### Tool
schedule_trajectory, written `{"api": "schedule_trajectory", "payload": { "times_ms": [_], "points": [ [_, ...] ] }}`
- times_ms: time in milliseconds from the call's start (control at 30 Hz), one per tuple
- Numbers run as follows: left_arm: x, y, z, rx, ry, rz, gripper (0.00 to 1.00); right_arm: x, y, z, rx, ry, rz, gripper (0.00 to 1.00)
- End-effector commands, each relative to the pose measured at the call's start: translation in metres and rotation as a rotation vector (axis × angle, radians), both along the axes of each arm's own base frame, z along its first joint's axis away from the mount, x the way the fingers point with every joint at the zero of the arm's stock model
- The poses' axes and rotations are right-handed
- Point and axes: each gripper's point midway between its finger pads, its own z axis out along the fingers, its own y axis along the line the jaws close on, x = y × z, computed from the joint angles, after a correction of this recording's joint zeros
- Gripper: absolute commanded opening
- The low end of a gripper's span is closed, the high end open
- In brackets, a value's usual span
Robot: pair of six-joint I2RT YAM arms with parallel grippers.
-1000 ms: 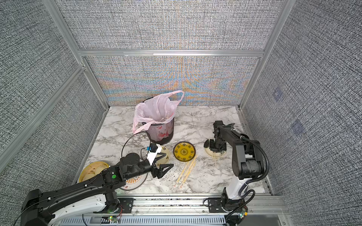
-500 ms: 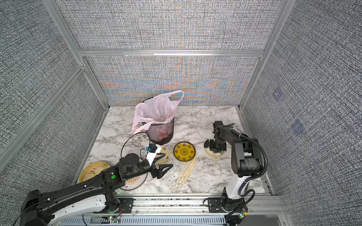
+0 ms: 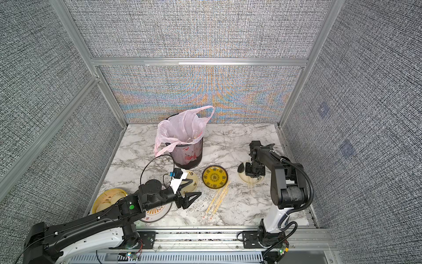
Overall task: Remove the packaging of disposable chopsticks
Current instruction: Adjust the disposable chopsticks at the plate.
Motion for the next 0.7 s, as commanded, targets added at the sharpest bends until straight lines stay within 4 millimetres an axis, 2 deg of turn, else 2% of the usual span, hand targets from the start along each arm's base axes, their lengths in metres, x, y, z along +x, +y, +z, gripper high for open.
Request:
{"api": "schedule_trajectory", "payload": {
  "times_ms": [0,300,667],
  "points": [
    [0.000,0.000,0.007,-0.025,-0.012,0.000,0.83,0.001,-0.001,0.005,-0.003,-0.027,-0.004,0.02],
    [0.000,0.001,0.007,-0.026,-0.013,0.003,0.83,0.018,0.001,0.012,-0.005,-0.089,0.015,0.00],
    [0.001,-0.004,0.002,-0.015,-0.005,-0.004,0.83,0.025,0.007,-0.002,-0.018,-0.058,0.071,0.00]
  ]
}}
